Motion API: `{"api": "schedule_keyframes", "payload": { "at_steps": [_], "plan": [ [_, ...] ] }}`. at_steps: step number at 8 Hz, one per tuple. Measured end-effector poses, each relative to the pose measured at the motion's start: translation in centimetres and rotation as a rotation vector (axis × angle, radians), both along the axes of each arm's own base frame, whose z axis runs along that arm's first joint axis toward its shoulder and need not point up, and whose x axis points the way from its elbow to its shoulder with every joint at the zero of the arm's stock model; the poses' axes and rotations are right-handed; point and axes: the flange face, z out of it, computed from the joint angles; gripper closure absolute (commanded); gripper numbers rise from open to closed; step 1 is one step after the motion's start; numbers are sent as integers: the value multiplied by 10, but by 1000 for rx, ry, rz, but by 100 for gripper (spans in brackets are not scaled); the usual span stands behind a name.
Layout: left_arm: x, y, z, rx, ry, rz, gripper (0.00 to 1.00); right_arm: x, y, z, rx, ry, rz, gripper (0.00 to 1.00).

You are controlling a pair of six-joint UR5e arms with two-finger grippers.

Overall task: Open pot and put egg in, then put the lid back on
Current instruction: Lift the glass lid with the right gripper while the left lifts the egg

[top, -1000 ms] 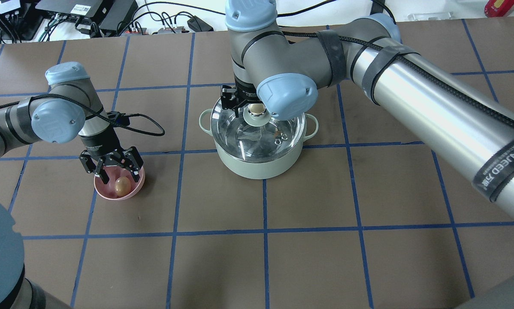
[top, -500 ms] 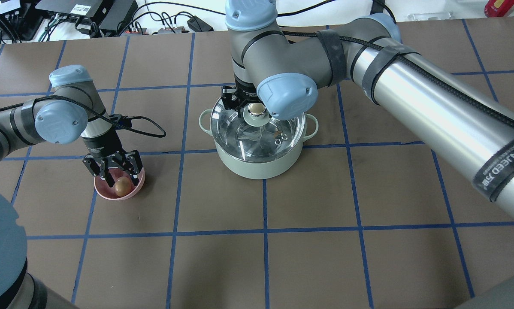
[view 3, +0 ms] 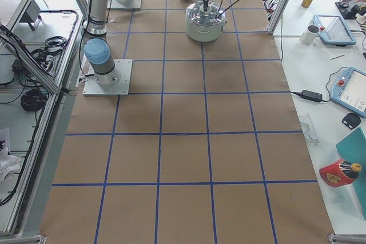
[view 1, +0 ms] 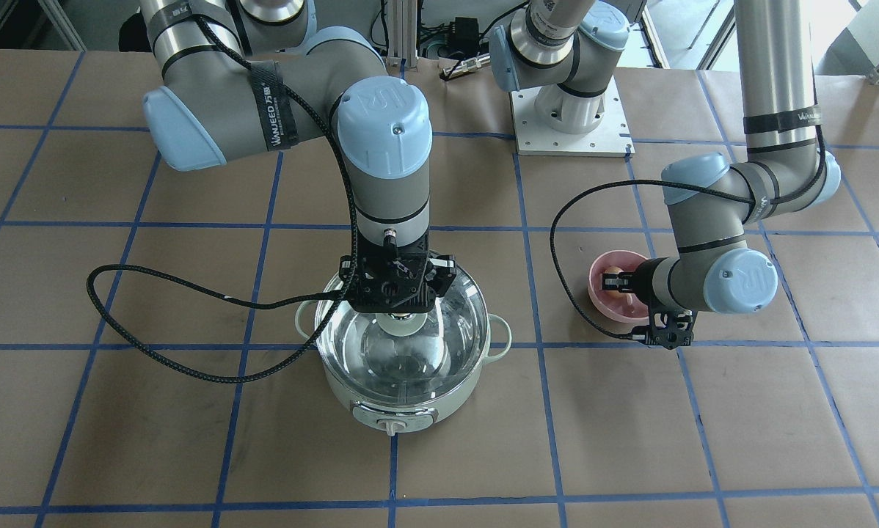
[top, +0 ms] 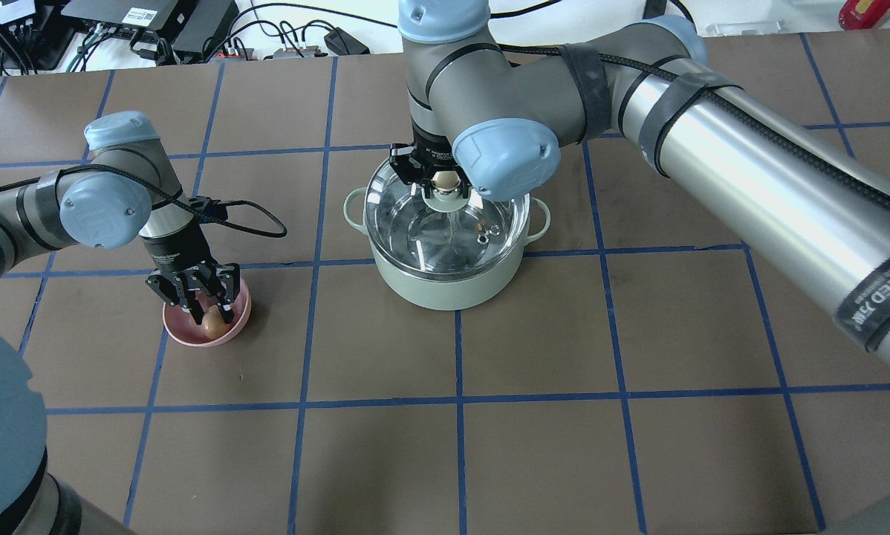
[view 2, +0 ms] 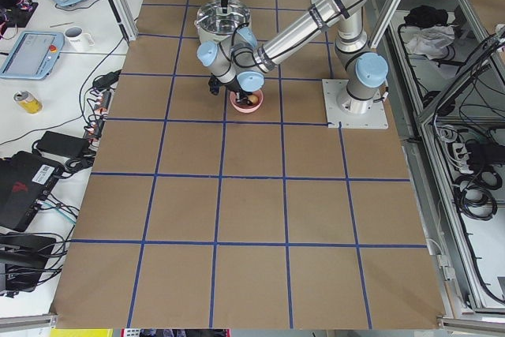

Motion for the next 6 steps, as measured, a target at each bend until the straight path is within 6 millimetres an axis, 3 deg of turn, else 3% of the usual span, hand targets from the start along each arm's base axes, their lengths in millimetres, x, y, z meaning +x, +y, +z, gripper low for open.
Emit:
{"api": "schedule_keyframes", "payload": {
  "at_steps": [1, 3, 6],
  "plan": [
    [0, 0, 5, -6, -2, -1, 76, -6, 0, 11, -15, -4, 2, 100],
    [0, -1, 39, -37, -10, 3, 76, -44, 1, 60, -63, -12, 18, 100],
    [-16, -9, 135, -165, 9, 23, 76, -150, 1, 124, -73, 22, 63, 100]
  ]
}}
